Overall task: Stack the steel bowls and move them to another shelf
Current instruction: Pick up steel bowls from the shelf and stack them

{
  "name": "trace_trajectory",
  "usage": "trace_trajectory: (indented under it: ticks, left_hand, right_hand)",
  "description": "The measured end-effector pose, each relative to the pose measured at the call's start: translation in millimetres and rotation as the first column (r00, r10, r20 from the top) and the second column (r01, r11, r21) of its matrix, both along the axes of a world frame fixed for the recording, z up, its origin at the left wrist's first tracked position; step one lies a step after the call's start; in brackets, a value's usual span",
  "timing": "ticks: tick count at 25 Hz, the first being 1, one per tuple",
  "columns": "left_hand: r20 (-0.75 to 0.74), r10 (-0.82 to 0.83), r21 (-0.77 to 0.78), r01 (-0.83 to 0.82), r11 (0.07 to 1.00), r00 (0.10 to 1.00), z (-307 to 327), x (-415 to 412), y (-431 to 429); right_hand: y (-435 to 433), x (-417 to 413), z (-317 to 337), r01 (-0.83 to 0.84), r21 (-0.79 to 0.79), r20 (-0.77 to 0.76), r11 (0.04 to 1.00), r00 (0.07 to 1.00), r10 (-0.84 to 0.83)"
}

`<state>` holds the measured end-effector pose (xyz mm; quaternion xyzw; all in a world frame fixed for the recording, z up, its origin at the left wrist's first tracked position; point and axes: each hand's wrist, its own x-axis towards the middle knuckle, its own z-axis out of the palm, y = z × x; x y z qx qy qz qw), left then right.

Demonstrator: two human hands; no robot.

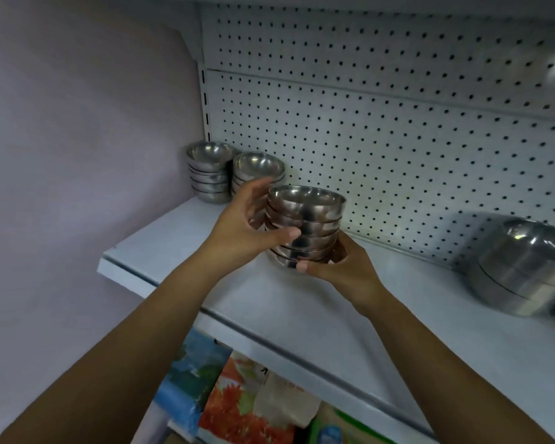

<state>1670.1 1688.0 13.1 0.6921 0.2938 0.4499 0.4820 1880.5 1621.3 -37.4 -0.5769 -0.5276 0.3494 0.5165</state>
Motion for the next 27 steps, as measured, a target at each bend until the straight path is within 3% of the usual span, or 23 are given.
trace_trajectory:
  ticks: [6, 11, 13, 17, 21, 27]
  left_hand:
    - [-0.098, 0.009, -0.007, -0.01, 1.0, 0.995, -14, 18, 42]
    - [-0.197, 0.043, 0.092, -0.026, 0.995, 0.98, -21, 23, 65]
    - [-0.268, 0.06, 0.196, -0.006, 0.981, 0.961, -22, 26, 74]
    - [-0.419, 0.173, 0.452, 0.04, 0.891, 0.891, -15, 31, 98]
    - [-0.479, 0.305, 0.669, 0.117, 0.734, 0.823, -8, 36, 120]
    - [-0.548, 0.371, 0.714, 0.187, 0.675, 0.75, 4, 39, 139]
  right_hand:
    - [34, 20, -24, 0.018, 0.022, 0.002, 1.0, 1.0, -0.018]
    - [51, 23, -39, 0.034, 0.015, -0.014, 0.999, 0.999, -0.033]
    - [58, 24, -41, 0.057, 0.009, -0.015, 0.998, 0.998, -0.057]
    - [76, 24, -40, 0.114, 0.007, -0.023, 0.993, 0.993, -0.114]
    - [95, 26, -42, 0.152, -0.008, -0.025, 0.988, 0.988, -0.152]
    - [113, 28, -40, 0.175, -0.022, 0.015, 0.984, 0.985, -0.174]
